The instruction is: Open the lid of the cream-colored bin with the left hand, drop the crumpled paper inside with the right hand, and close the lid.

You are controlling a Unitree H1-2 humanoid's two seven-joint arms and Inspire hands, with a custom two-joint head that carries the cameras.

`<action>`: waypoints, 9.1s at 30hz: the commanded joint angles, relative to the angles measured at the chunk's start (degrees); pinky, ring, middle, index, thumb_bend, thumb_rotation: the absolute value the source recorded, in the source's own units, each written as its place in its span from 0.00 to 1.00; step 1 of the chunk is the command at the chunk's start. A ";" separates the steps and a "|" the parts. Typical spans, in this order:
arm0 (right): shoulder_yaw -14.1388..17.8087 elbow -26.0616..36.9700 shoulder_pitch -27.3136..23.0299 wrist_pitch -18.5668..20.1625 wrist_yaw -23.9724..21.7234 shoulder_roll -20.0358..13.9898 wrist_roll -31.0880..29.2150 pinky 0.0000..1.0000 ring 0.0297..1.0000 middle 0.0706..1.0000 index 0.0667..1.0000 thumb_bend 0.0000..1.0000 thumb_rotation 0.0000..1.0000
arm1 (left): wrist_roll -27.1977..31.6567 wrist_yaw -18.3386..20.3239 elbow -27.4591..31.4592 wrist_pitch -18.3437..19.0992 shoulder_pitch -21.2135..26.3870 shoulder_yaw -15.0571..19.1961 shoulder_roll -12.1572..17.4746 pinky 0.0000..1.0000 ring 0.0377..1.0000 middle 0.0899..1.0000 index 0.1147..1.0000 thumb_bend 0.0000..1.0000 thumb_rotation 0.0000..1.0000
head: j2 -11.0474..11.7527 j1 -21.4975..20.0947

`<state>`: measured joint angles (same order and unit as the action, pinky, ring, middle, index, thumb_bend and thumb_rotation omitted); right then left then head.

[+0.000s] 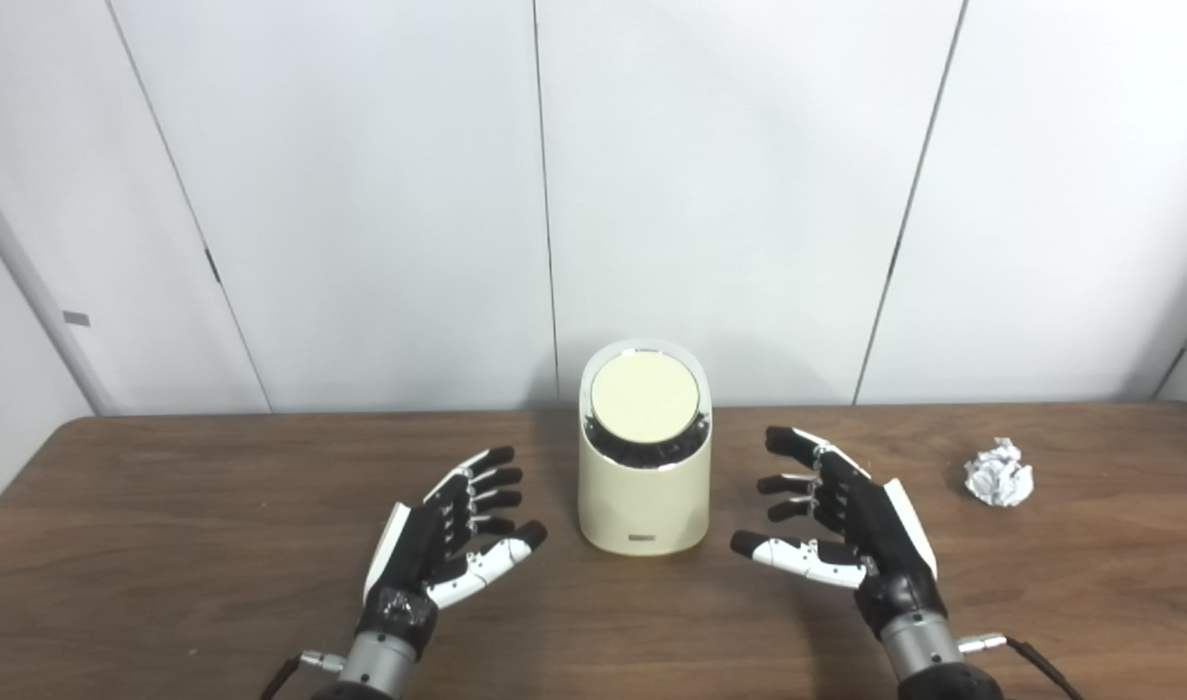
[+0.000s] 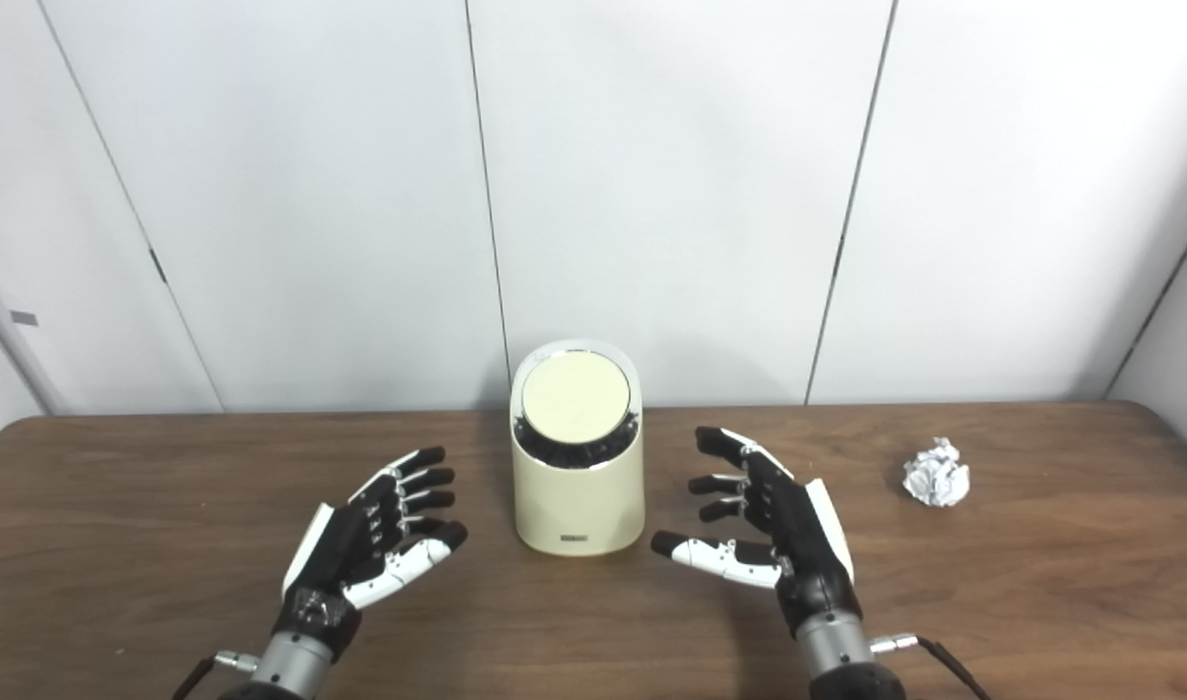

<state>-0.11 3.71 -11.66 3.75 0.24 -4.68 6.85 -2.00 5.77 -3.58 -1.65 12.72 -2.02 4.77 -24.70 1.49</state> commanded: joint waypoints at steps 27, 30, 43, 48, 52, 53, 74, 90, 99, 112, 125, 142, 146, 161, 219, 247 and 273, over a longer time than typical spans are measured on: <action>-0.12 0.90 -1.62 -2.89 0.58 0.36 0.03 0.56 0.66 0.81 0.76 0.75 0.13 | -0.90 -0.79 0.35 -4.05 2.50 0.22 0.11 0.65 0.74 0.77 0.82 0.75 0.33 | -0.17 0.02; -0.18 0.38 -1.83 -3.22 0.41 0.25 -0.13 0.55 0.65 0.80 0.76 0.75 0.13 | -3.46 -3.13 0.08 -5.48 3.12 0.20 -0.39 0.65 0.77 0.80 0.84 0.77 0.31 | -0.02 -0.06; -0.17 -0.40 -1.77 -4.08 0.71 0.45 -0.08 0.55 0.66 0.80 0.76 0.74 0.13 | -5.77 -4.67 0.97 -3.81 10.47 -0.40 -0.60 0.80 0.85 0.86 0.88 0.79 0.34 | 0.36 0.13; -0.13 -0.62 -1.92 -4.19 0.53 0.52 -0.46 0.55 0.66 0.81 0.77 0.74 0.13 | -6.70 -5.34 -0.28 -3.09 13.96 -0.88 -1.43 0.78 0.84 0.83 0.87 0.82 0.35 | 0.50 0.08; -0.19 -0.89 -2.09 -4.45 0.79 0.65 -0.16 0.55 0.65 0.81 0.76 0.74 0.12 | -8.23 -5.89 -1.15 -2.14 16.35 -1.58 -1.99 0.74 0.84 0.83 0.86 0.82 0.35 | 0.79 -0.05; -0.15 -0.95 -2.15 -4.53 0.85 0.67 -0.13 0.55 0.65 0.80 0.76 0.74 0.12 | -8.74 -6.07 -1.41 -1.84 16.99 -1.78 -2.12 0.73 0.84 0.84 0.86 0.82 0.34 | 0.79 -0.05; -0.44 -0.15 -2.09 -3.90 0.74 1.23 -0.24 0.55 0.66 0.82 0.77 0.72 0.10 | -18.82 -5.68 -6.66 3.68 26.62 -5.74 -0.55 0.97 0.94 0.89 0.91 0.88 0.31 | 0.71 -0.86; -0.45 -0.09 -2.31 -3.95 0.67 1.97 -0.92 0.54 0.66 0.82 0.77 0.73 0.12 | -20.37 -4.88 -8.59 4.35 27.49 -7.93 1.00 0.88 0.94 0.92 0.92 0.89 0.24 | 0.79 -1.20; -0.68 0.36 -2.38 -3.45 0.97 2.44 -0.26 0.54 0.66 0.82 0.77 0.74 0.14 | -23.34 -5.66 -9.00 5.57 27.74 -9.31 1.16 0.75 0.89 0.91 0.91 0.93 0.23 | 0.64 -1.77; -1.19 0.90 -2.61 -3.91 1.40 2.72 1.14 0.51 0.65 0.80 0.76 0.74 0.15 | -28.69 -5.72 -9.81 7.34 28.85 -11.67 1.46 0.76 0.88 0.91 0.92 0.95 0.22 | 0.24 -2.30; -1.48 2.33 -2.32 -2.79 1.40 2.73 1.03 0.52 0.65 0.79 0.75 0.74 0.14 | -41.62 -11.16 -10.51 9.90 29.10 -17.00 2.80 0.87 0.89 0.89 0.92 0.91 0.25 | -0.43 -2.14; -1.38 3.91 -1.93 -1.40 0.86 2.25 0.53 0.53 0.65 0.80 0.76 0.74 0.15 | -56.20 -10.39 -10.37 13.17 29.61 -24.72 5.85 0.88 0.91 0.90 0.94 0.98 0.13 | -1.60 -1.67; -1.30 3.99 -1.81 -1.18 0.91 2.39 0.20 0.53 0.65 0.81 0.76 0.74 0.16 | -56.62 -10.21 -10.41 12.98 29.29 -25.38 6.26 0.86 0.92 0.90 0.92 0.96 0.13 | -1.61 -1.62; -1.49 3.82 -1.62 -1.50 0.93 2.18 0.47 0.52 0.65 0.81 0.76 0.72 0.15 | -47.67 -9.37 -5.76 11.78 27.19 -19.69 4.38 0.73 0.85 0.86 0.88 0.85 0.24 | -1.69 -1.84; 0.38 1.99 -1.78 -2.25 1.63 0.92 0.11 0.56 0.63 0.77 0.74 0.74 0.19 | -7.57 -6.79 0.03 -1.38 4.58 -0.39 -0.50 0.78 0.86 0.88 0.92 0.81 0.32 | -1.92 -2.24; -4.16 6.62 -12.96 18.17 -10.43 -21.21 15.46 0.57 0.74 0.90 0.90 0.82 0.14 | -5.46 -6.12 -3.83 -5.33 4.22 -0.12 0.78 0.80 0.85 0.87 0.91 0.78 0.27 | 1.65 -13.56; -16.05 -10.29 -32.50 23.16 -38.63 -37.60 41.15 0.67 0.90 0.96 0.83 0.88 0.20 | -5.17 -5.06 -4.15 -5.47 4.56 0.16 2.53 0.81 0.86 0.88 0.92 0.67 0.15 | 3.44 -19.94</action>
<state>-17.14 -6.82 -40.29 26.69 -36.82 -40.43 46.31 -6.92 0.82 -8.44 -5.38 15.15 -2.10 6.72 -21.27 -18.37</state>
